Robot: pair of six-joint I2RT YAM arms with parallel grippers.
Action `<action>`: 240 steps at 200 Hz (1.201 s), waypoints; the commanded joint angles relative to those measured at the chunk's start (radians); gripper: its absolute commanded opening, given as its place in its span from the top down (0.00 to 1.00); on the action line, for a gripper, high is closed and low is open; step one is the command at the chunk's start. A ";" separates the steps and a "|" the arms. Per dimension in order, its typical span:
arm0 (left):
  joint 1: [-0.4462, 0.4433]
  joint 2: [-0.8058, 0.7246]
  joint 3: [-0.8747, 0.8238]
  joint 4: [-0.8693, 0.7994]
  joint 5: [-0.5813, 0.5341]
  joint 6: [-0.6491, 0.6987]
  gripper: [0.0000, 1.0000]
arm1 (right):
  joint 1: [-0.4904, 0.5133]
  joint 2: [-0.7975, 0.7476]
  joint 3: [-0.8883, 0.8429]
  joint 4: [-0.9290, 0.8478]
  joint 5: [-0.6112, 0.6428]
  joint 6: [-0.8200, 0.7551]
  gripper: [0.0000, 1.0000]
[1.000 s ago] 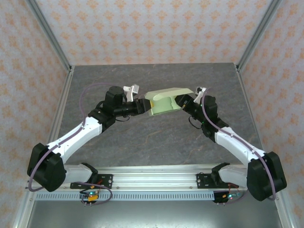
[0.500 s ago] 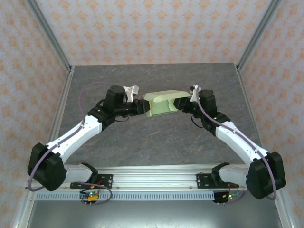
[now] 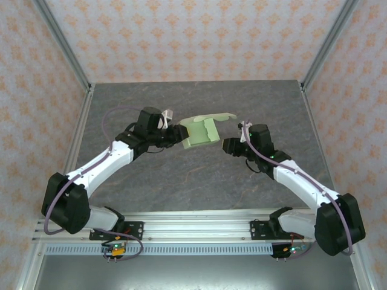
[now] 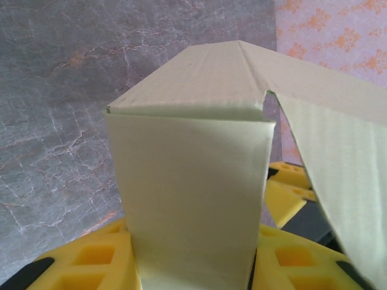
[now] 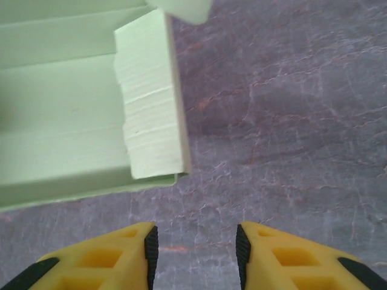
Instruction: Fold the paper box
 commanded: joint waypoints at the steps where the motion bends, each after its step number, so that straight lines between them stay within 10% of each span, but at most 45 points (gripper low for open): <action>1: 0.004 -0.002 0.000 0.006 -0.006 -0.029 0.66 | 0.076 -0.025 0.038 -0.043 0.018 -0.046 0.60; 138: 0.003 -0.024 0.016 -0.028 0.066 0.000 0.67 | 0.119 0.280 0.457 -0.272 0.323 -0.183 0.59; 240: 0.005 -0.014 -0.006 0.017 0.076 -0.039 0.67 | 0.081 0.045 0.183 -0.118 -0.024 -0.358 0.51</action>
